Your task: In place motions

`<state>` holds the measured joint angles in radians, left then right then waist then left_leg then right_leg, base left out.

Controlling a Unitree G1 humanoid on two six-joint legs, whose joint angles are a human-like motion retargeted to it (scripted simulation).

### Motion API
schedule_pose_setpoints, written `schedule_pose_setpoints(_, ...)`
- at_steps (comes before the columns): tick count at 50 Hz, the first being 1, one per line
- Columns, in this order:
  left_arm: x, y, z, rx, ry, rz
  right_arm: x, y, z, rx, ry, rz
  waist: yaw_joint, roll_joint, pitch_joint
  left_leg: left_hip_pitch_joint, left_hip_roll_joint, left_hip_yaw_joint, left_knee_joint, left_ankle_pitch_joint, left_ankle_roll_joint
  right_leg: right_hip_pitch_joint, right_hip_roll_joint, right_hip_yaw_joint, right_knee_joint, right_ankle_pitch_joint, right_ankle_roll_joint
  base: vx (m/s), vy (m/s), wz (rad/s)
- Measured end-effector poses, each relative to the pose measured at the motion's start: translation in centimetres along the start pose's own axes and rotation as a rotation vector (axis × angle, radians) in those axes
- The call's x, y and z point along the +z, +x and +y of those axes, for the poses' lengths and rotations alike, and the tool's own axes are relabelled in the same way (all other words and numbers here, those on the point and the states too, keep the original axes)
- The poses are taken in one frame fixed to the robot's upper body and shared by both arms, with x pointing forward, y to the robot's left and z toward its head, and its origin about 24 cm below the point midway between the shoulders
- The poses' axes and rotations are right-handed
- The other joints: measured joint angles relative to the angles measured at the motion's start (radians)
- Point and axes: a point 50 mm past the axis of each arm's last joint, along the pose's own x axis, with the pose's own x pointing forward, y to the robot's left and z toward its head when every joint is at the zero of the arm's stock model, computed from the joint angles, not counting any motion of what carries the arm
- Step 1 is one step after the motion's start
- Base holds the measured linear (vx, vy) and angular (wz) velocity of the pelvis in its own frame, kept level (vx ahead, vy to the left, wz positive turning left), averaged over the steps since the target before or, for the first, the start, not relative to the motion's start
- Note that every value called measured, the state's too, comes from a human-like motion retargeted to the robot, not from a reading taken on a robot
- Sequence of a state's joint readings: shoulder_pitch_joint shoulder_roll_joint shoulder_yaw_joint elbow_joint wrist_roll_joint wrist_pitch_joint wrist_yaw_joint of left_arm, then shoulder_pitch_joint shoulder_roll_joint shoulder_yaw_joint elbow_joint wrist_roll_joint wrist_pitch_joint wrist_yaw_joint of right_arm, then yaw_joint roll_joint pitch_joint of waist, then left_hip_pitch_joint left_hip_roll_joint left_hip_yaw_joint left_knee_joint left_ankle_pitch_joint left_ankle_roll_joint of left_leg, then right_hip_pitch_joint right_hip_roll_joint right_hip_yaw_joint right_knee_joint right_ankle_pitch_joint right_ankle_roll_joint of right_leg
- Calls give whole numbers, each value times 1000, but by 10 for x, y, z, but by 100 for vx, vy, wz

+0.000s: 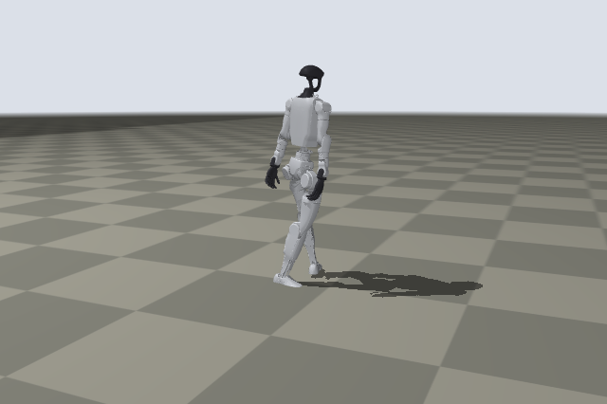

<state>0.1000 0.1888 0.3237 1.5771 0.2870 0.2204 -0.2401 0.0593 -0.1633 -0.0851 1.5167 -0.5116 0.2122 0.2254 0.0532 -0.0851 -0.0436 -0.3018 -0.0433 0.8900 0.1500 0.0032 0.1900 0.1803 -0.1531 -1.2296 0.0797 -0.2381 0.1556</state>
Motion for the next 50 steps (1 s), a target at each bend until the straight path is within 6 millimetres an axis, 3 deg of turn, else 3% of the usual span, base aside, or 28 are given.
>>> schedule_pose_setpoints(2, -16, 4, -10, -37, -62, 39, 10, -3, -6, -22, -9, -27, 39, -23, -9, -17, -81, -94, -63, -44, 38, 14, -18, -36, 4, 3, 11, -7, 10, 75)
schedule_pose_setpoints(4, -29, 8, -24, -79, -125, 66, 23, -6, -12, -46, -23, -66, 70, -26, -18, 5, -86, -26, -87, -28, 37, 25, -13, -56, 6, 6, 17, -6, 20, 45)
schedule_pose_setpoints(9, -43, 15, -56, -183, -257, 60, 69, -21, -23, -101, -43, -238, 78, -33, -15, 12, -119, -117, -74, -65, 15, 74, 0, -120, -5, 20, 41, -6, 16, 58)
schedule_pose_setpoints(13, -46, 16, -63, -210, -271, 49, 96, -29, -17, -81, -10, -387, 101, -36, -17, 33, -131, -156, -56, -114, -12, 109, 0, -109, 6, 43, 36, 3, 24, 28)
schedule_pose_setpoints(16, -43, 16, -62, -205, -241, 48, 107, -32, -9, -21, 6, -439, 93, -12, -28, 61, -112, -179, -45, -144, -27, 138, 0, -52, 53, 109, 2, 10, 19, 54)
schedule_pose_setpoints(20, -29, 14, -54, -175, -189, 11, 105, -30, 1, 32, -25, -413, 10, 66, -57, 98, -43, -233, -42, -151, -39, 139, 13, 98, 202, 230, -112, 9, 13, 115)
schedule_pose_setpoints(22, -11, 12, -45, -153, -140, -45, 101, -27, 5, 29, -51, -394, -61, 112, -63, 105, 0, -284, -31, -150, -41, 81, 2, 243, 358, 258, -183, 6, 5, 166)
schedule_pose_setpoints(24, 13, 6, -36, -129, -76, -107, 95, -23, 8, 24, -61, -371, -118, 130, -68, 101, 9, -345, -27, -146, -36, -26, -6, 421, 510, 232, -155, 0, 6, 182)
schedule_pose_setpoints(27, 56, -8, -22, -74, 23, -220, 82, -17, 12, 38, -51, -321, -181, 132, -58, 99, 1, -435, -27, -130, -25, -160, 49, 635, 630, 213, -125, -7, 0, 182)
schedule_pose_setpoints(32, 120, -36, -16, -21, 91, -445, 62, -10, 17, 75, -51, -218, -178, 115, -46, 88, 6, -497, -11, -122, -15, -281, 105, 786, 652, 168, -168, -6, -1, 97)
schedule_pose_setpoints(35, 142, -48, -22, -33, 113, -537, 52, -7, 20, 79, -66, -171, -197, 106, -43, 81, -4, -540, -3, -116, -11, -357, 145, 879, 608, 126, -165, 3, 1, 107)
schedule_pose_setpoints(40, 145, -48, -30, -38, 137, -554, 45, -5, 22, 81, -67, -146, -231, 70, -30, 99, -57, -596, -2, -106, 0, -382, 138, 924, 335, 69, -139, 10, 0, 102)
schedule_pose_setpoints(42, 137, -43, -35, -54, 139, -523, 45, -4, 22, 84, -60, -148, -238, 41, -18, 126, -99, -609, -8, -104, 7, -345, 101, 841, 192, 94, -129, 21, -1, 103)
schedule_pose_setpoints(43, 133, -40, -38, -74, 139, -503, 45, -5, 22, 87, -54, -151, -244, 25, -8, 147, -124, -623, -12, -104, 10, -319, 83, 770, 116, 164, -152, 26, -1, 94)
schedule_pose_setpoints(47, 113, -27, -49, -144, 80, -432, 48, -5, 22, 88, -56, -163, -160, 4, -18, 169, -138, -589, -22, -104, 4, -243, 65, 629, 70, 87, -143, 24, 0, -2)
schedule_pose_setpoints(50, 97, -18, -62, -159, -8, -381, 57, -8, 18, 70, -67, -196, -175, 18, -11, 185, -140, -641, -28, -87, 3, -242, 67, 666, 66, 100, -117, 17, -1, 82)
